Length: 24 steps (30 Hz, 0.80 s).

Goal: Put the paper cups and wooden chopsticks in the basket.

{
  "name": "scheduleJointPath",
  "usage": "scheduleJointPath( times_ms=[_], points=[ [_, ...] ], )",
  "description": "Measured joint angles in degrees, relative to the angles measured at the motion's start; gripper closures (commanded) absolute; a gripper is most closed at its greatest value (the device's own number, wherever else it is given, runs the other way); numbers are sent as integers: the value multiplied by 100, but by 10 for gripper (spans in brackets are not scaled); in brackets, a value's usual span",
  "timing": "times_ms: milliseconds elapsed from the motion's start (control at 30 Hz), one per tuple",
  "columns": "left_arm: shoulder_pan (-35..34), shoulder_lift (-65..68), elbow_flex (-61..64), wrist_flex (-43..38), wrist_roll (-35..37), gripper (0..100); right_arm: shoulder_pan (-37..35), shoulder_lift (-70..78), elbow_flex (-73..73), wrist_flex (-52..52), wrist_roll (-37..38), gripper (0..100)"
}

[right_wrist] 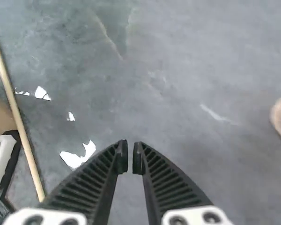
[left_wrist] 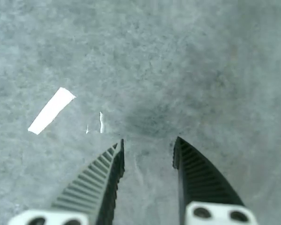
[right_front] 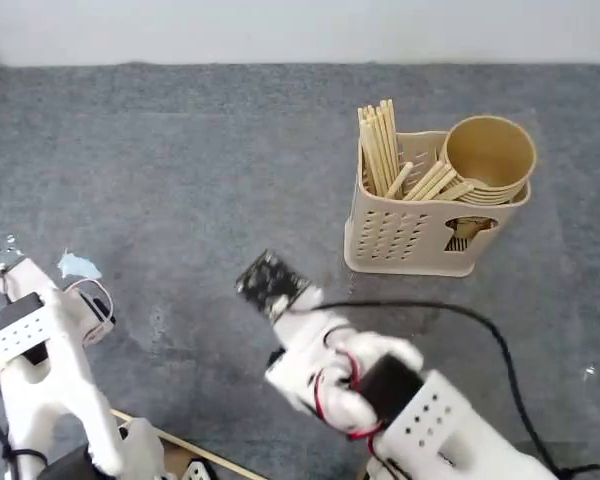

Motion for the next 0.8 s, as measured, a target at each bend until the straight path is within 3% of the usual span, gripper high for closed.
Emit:
scheduleJointPath(
  times_ms=[200,533,633,800],
  points=[
    [-167,0,-114,0,0,833,-905,-316,1187,-659,-422,957],
    [-220,0,-114,0,0,833,-3077,-360,1503,-862,-1310,957],
    [-413,0,-141,0,0,833,-3376,-360,1758,-1178,-1336,954],
    [-633,0,-308,0,0,833,-3534,-360,2303,-1793,-1336,809]
  ],
)
